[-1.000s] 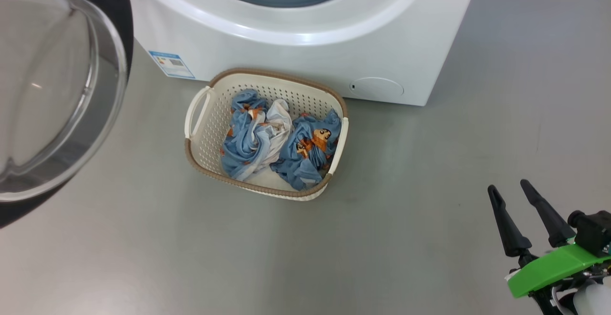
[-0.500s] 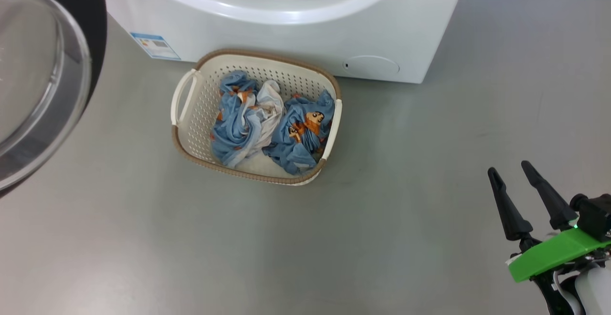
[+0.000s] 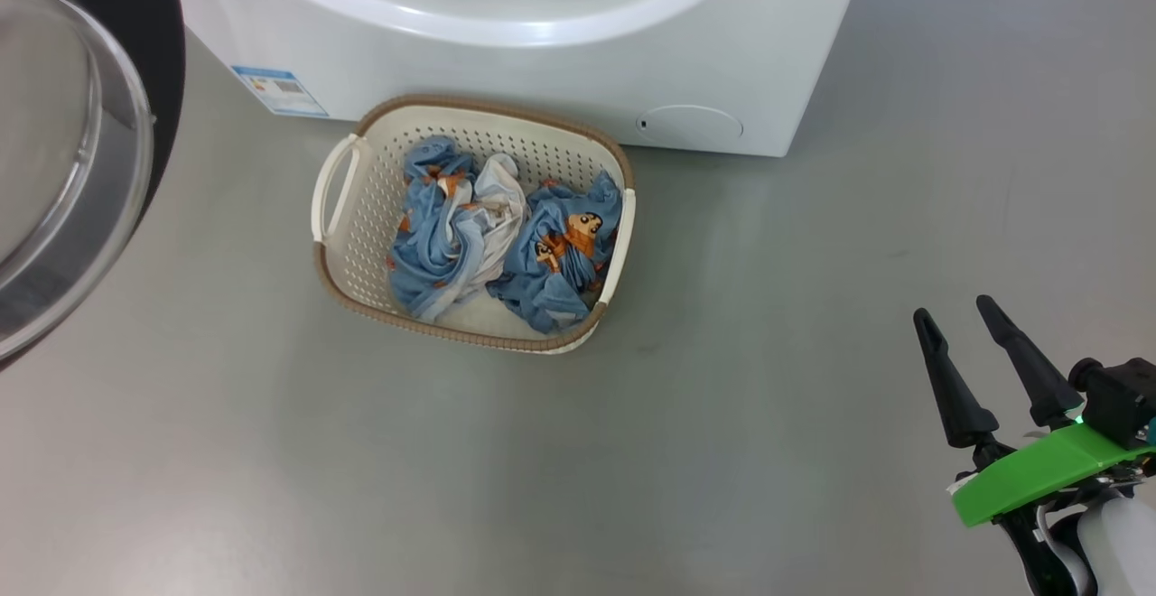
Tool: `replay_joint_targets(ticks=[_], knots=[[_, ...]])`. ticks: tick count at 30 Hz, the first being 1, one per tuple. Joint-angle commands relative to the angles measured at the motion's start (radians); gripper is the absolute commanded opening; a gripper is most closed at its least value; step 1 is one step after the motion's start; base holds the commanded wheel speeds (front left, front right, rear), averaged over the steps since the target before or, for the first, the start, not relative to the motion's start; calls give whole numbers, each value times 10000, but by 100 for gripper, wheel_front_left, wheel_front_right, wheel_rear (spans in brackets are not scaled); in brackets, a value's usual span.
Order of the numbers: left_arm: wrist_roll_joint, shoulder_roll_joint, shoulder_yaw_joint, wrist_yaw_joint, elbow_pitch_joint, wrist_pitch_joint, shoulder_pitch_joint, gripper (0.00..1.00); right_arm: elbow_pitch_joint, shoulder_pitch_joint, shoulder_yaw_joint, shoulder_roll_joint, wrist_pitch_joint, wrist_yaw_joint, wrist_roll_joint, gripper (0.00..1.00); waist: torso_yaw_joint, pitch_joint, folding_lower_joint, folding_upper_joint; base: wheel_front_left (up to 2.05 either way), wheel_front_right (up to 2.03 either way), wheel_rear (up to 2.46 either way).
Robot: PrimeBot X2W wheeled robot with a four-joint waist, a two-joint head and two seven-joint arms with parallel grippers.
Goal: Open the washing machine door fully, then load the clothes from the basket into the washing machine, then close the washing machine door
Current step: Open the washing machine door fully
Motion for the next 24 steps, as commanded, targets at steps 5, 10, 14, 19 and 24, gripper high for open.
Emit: replay_joint_targets(ticks=[5,10,14,19,24], knots=[[-215,-149,311,-409,-1062,-63,890,0,-138,210,120,86,-118,27,-76,100,141,-531,0,0,0,0,0],[-335,-921,345,-606,-1786,-63,1796,0,-74,385,194,239,-118,27,-45,100,230,-1080,0,0,0,0,0],[-499,-1492,157,-691,-2417,-63,2600,0,-15,569,258,303,-118,27,-5,100,290,-1539,0,0,0,0,0],[-969,-2029,-804,-709,-3474,-63,3701,14,28,808,253,362,-118,27,52,100,294,-2035,0,0,0,0,0],[-1376,-2102,-1819,-711,-4466,-63,4602,40,41,952,243,387,-118,27,96,100,195,-2339,0,0,0,0,0]])
